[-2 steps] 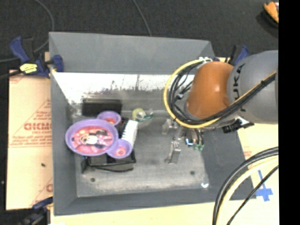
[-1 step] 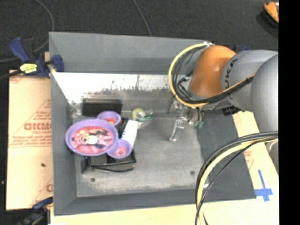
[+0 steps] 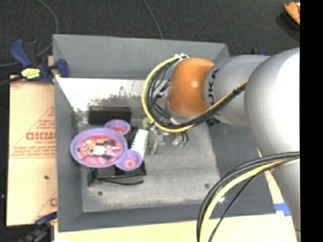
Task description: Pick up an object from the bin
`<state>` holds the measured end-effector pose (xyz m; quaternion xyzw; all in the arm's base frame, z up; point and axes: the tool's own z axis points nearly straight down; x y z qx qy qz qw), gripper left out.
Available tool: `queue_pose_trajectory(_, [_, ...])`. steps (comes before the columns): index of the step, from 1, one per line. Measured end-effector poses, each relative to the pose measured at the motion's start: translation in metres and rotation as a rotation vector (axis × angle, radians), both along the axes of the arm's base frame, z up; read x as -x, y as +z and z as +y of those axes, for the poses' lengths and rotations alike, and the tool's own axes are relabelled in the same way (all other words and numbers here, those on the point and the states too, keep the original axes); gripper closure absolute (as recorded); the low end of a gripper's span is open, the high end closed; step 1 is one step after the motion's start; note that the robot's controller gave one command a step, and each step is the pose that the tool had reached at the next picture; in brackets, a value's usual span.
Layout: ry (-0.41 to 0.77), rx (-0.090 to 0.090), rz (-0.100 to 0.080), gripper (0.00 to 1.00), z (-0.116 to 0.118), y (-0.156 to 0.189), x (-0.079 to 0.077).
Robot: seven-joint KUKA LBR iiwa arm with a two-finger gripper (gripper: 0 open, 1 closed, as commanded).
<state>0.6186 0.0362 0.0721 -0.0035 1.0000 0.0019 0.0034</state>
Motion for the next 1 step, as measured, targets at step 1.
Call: queue_pose_trajectory(1, [-0.003, 0.0, 0.0, 1.0, -0.0016, -0.0001, -0.0002])
